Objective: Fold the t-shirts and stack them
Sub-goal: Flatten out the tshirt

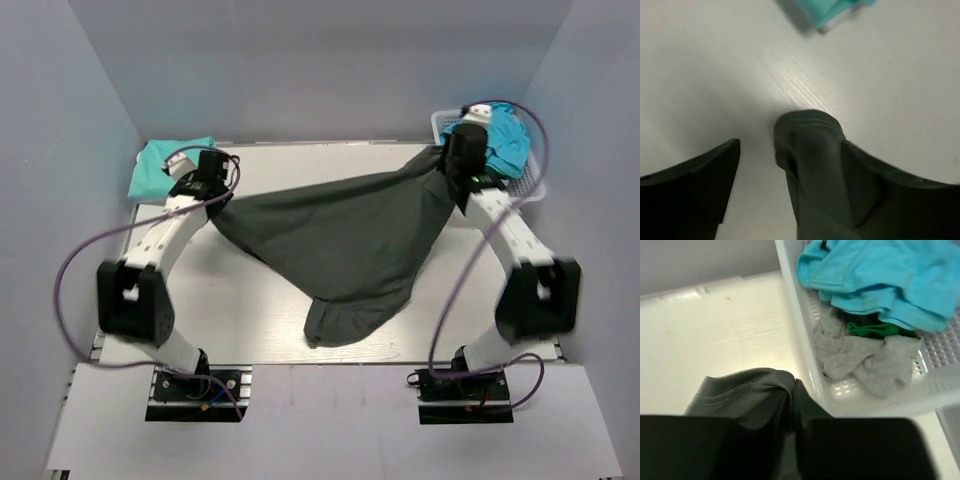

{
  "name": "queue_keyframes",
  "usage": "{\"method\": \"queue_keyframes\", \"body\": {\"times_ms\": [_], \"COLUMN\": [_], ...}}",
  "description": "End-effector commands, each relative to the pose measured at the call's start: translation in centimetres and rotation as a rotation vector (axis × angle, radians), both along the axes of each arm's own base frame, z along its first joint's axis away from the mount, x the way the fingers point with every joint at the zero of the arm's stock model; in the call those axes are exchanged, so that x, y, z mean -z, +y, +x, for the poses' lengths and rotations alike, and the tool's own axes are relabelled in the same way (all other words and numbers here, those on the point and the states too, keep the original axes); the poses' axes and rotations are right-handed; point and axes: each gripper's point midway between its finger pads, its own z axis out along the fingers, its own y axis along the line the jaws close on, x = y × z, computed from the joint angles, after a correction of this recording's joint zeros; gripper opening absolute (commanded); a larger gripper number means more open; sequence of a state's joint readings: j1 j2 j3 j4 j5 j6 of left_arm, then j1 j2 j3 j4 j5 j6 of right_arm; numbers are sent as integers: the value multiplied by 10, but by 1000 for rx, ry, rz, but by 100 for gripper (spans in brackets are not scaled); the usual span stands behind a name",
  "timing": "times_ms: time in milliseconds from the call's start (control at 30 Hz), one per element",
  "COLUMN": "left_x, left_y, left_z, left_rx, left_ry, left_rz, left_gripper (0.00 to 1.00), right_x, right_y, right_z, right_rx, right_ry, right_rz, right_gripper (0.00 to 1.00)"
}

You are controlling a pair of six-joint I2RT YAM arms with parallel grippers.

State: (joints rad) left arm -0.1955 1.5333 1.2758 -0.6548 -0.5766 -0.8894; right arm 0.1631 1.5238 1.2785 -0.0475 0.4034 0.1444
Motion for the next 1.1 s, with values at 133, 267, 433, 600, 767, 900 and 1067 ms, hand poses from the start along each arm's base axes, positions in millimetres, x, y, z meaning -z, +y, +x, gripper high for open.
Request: {"method": "queue_keyframes", "body": {"times_ms": [133, 267, 433, 600, 767, 900, 1067], "left_x": [8, 4, 5, 16, 51, 81, 114], "left_y": [23, 14, -25, -91, -114, -132, -126], "left_z": [19, 35, 53, 63, 65, 64, 59], "left_rx": [-101, 6, 263, 638, 749, 801, 750], "left_ry": [91, 69, 64, 33, 121, 202, 282], "left_rz": [5, -5, -57, -169, -201, -238, -223], "left_gripper": [100, 100, 100, 100, 100, 100, 100], "right_x": [21, 27, 12, 61, 99, 149, 192], "right_y": [27, 45, 70, 104, 120, 115, 115], "right_z": [89, 80, 37, -42, -111, -154, -169], "right_rx": [-47, -140, -280, -414, -457, -414, -373], "right_ry": [185, 203, 196, 332, 463, 608, 703], "right_rz": [8, 48, 89, 210, 320, 357, 386], "right_gripper": [78, 90, 90, 90, 90, 90, 90]}}
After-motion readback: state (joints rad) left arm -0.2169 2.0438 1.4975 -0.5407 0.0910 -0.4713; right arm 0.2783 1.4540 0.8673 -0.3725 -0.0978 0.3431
